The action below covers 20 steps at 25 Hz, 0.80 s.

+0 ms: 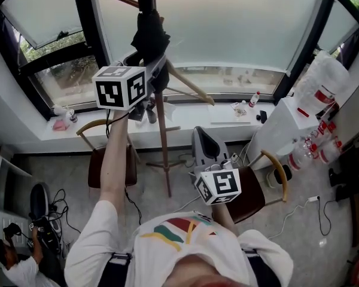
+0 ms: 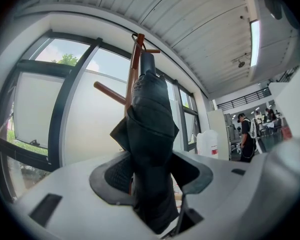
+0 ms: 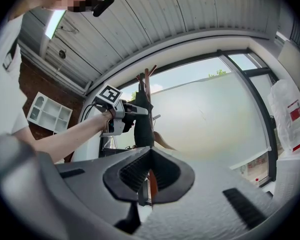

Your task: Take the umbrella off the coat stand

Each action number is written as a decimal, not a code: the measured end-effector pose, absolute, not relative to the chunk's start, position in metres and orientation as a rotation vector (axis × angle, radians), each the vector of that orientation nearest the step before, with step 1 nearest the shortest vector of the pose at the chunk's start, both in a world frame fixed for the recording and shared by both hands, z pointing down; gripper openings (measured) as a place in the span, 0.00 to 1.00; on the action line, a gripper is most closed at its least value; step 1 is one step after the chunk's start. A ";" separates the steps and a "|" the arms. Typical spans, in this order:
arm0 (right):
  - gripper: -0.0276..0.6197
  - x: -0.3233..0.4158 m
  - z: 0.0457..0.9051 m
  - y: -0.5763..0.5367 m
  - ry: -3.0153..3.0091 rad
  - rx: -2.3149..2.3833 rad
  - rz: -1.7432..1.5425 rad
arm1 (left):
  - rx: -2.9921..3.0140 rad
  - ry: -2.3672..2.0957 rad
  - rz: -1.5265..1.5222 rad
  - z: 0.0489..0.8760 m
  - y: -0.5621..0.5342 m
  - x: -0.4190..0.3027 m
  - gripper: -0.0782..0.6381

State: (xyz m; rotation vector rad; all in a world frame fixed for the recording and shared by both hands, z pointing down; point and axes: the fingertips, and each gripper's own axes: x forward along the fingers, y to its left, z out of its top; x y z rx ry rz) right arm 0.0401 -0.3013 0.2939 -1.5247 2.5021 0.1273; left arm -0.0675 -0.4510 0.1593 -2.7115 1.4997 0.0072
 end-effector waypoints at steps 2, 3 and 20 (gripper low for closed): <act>0.04 0.039 0.289 -0.301 2.498 -1.518 0.144 | -2.663 1.525 0.014 0.145 -0.450 -0.074 0.42; 0.04 0.039 0.287 -0.300 2.496 -1.513 0.153 | -2.648 1.532 0.021 0.139 -0.449 -0.076 0.42; 0.04 0.035 0.264 -0.293 2.466 -1.456 0.222 | -2.483 1.510 0.092 0.052 -0.435 -0.082 0.42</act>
